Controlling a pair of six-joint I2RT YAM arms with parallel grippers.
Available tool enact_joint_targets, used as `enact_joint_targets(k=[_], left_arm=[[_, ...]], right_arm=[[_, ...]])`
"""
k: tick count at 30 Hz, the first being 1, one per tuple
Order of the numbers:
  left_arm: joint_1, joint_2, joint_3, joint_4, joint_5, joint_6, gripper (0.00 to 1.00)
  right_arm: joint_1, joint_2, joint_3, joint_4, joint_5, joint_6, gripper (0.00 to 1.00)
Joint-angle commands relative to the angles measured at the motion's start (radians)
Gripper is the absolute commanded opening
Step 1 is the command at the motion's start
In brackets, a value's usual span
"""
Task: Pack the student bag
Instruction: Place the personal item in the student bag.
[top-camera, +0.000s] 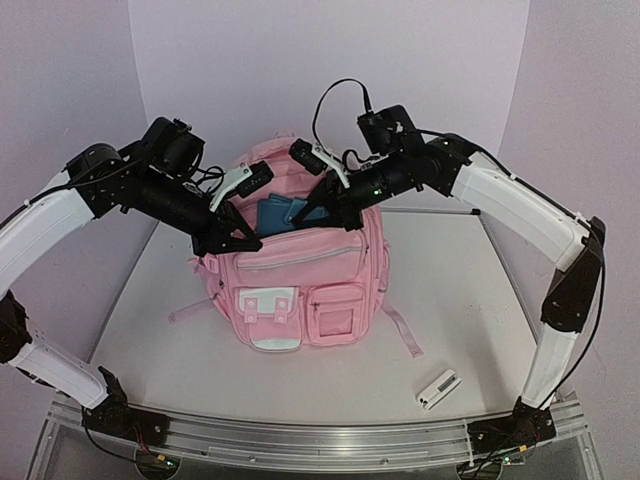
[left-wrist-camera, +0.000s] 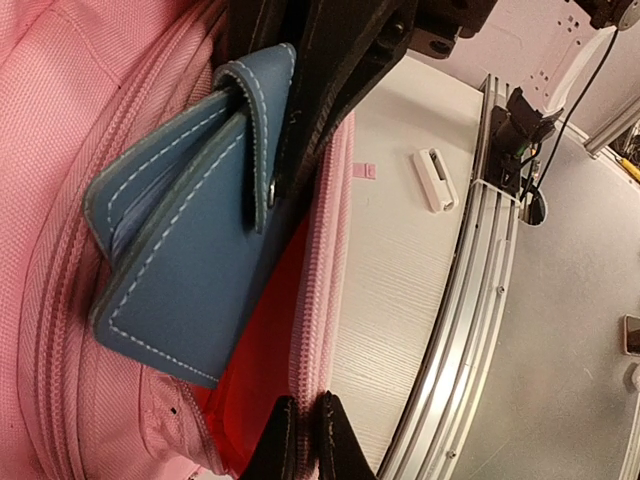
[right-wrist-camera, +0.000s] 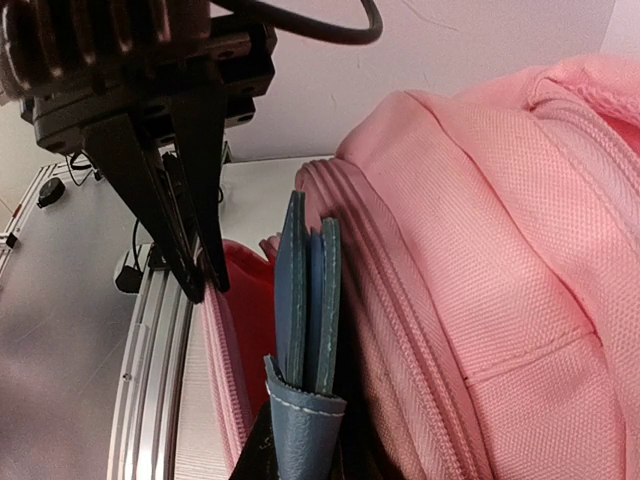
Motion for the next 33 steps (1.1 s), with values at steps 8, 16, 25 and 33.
enact_joint_targets(k=[8, 16, 25, 33], left_arm=[[0.003, -0.027, 0.030, -0.091, -0.065, 0.012, 0.00], [0.002, -0.023, 0.040, -0.094, -0.065, 0.012, 0.00], [0.002, -0.018, 0.047, -0.099, -0.064, 0.008, 0.00], [0.002, -0.041, 0.009, 0.006, -0.111, -0.025, 0.00]], right_arm=[[0.000, -0.129, -0.076, -0.136, 0.143, -0.054, 0.00], [0.000, -0.127, -0.055, -0.201, 0.194, -0.083, 0.11], [-0.001, -0.119, -0.003, -0.188, 0.161, -0.077, 0.68], [-0.001, -0.221, -0.087, -0.015, 0.195, 0.094, 0.91]])
